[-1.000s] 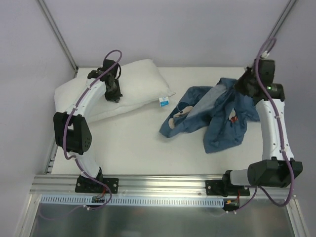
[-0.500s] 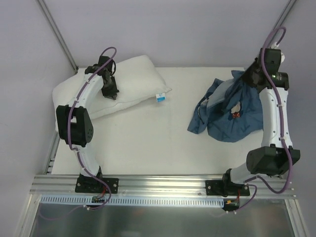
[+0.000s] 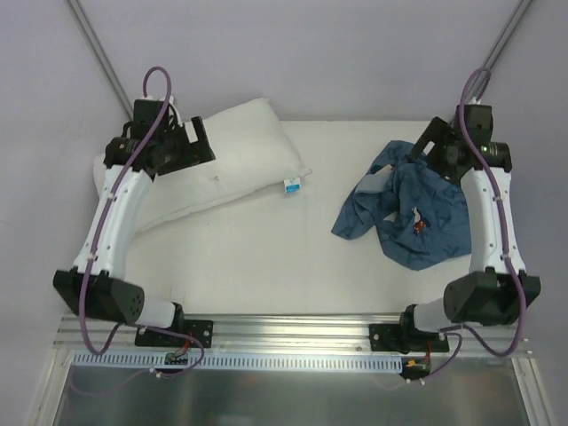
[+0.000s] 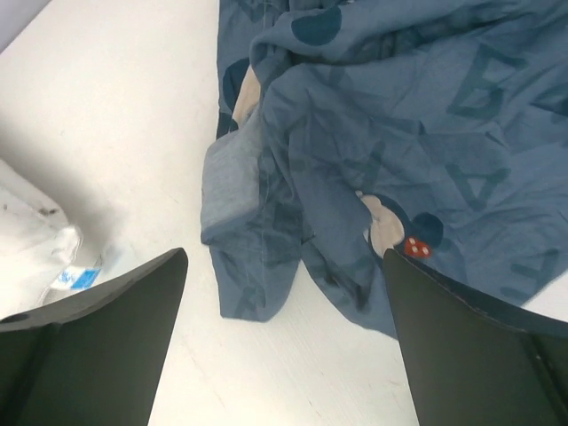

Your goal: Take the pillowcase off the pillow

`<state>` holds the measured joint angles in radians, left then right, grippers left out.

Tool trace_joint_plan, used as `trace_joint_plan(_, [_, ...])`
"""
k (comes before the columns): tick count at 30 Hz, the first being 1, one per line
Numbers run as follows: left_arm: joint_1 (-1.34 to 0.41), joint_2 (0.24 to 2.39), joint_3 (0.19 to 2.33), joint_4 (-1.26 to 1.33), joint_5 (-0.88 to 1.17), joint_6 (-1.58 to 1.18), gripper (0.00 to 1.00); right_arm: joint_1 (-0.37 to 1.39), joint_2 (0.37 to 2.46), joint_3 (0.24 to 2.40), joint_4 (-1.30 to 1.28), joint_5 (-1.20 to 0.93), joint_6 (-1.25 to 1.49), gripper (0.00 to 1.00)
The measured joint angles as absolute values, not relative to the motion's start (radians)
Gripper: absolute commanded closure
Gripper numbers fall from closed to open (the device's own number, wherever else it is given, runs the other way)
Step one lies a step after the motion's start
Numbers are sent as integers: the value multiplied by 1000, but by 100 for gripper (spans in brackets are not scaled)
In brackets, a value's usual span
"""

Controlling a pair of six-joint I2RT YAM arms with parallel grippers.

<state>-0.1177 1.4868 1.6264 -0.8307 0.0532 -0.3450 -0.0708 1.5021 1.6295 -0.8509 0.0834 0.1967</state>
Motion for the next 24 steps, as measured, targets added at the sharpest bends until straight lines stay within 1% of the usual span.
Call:
trace_joint_plan(3, [-148,1338,1562,-822,56,-351,1,-43,1361,1560,-844,111,183,4])
trace_joint_plan(6, [-212,1224,1461,-811,64,-374,1,20,1200,1466,-846,152,177,4])
trace_joint_plan(9, [-278,1154,1324,-803,66,-422,1,139,1064,1344,-832,215,177,4])
trace_joint_plan(11, [-305,1111,1214,-804,70,-461,1,219,1011,1271,-835,258,178,4])
trace_joint_plan(15, [-315,1007,1061,-828,79,-508,1,294,997,1164,-834,334,180,4])
trace_joint_plan(18, [-315,861,984,-826,78,-526,1,311,1010,1081,-827,359,185,4])
trace_joint_plan(21, [-315,728,945,-833,76,-535,1,318,1010,1000,-822,363,193,4])
trace_joint_plan(24, [-315,661,924,-836,69,-536,1,320,1009,967,-810,362,197,4])
